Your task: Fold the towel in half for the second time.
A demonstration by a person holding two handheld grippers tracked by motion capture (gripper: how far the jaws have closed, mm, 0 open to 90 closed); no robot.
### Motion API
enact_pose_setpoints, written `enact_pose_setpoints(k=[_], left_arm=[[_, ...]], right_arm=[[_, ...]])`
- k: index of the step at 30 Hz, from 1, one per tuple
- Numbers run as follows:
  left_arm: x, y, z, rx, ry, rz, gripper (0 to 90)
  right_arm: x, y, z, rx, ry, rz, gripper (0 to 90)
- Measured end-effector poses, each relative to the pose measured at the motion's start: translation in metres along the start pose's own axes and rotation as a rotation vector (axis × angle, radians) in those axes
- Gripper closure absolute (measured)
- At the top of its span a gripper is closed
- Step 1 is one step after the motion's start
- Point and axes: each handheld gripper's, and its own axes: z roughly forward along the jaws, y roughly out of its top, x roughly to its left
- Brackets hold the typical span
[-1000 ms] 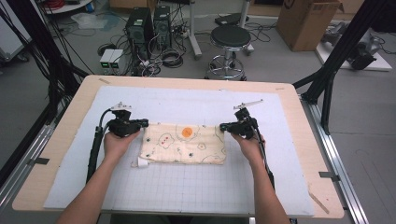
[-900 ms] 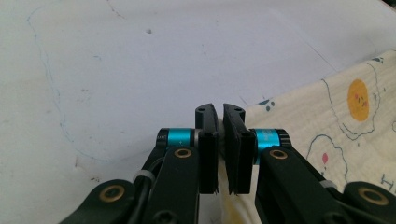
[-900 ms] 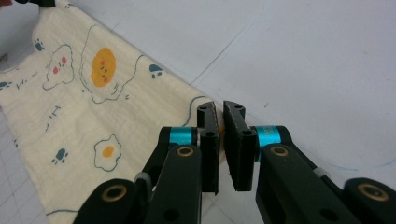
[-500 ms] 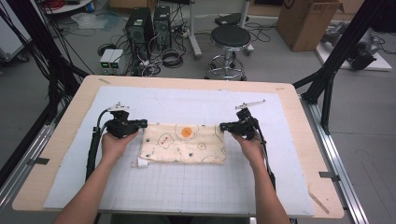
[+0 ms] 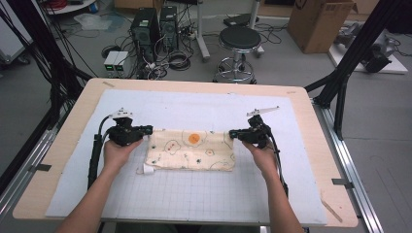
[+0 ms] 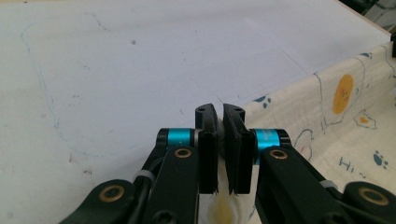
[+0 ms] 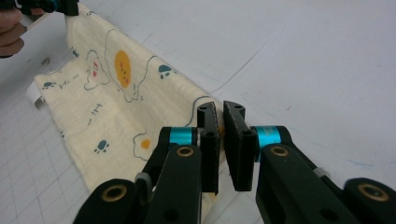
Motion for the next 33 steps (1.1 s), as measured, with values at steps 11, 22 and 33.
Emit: enact_pose_setpoints(k=[11,22,33], left_arm=[[-0.004,-0.007,-0.007,-0.007,-0.031,0.014,84.0],[-0.008,-0.017,-0.015,-0.016,-0.052,0.019,83.9],[-0.016,-0.022,-0.022,0.002,-0.068,0.076,83.6]], right_arm=[[0.004,-0.008,-0.004,-0.017,0.029,0.001,85.1],[0.013,-0.015,-0.008,-0.006,0.050,-0.032,85.0],[0.016,-0.026,-0.015,-0.016,0.074,-0.052,84.9]])
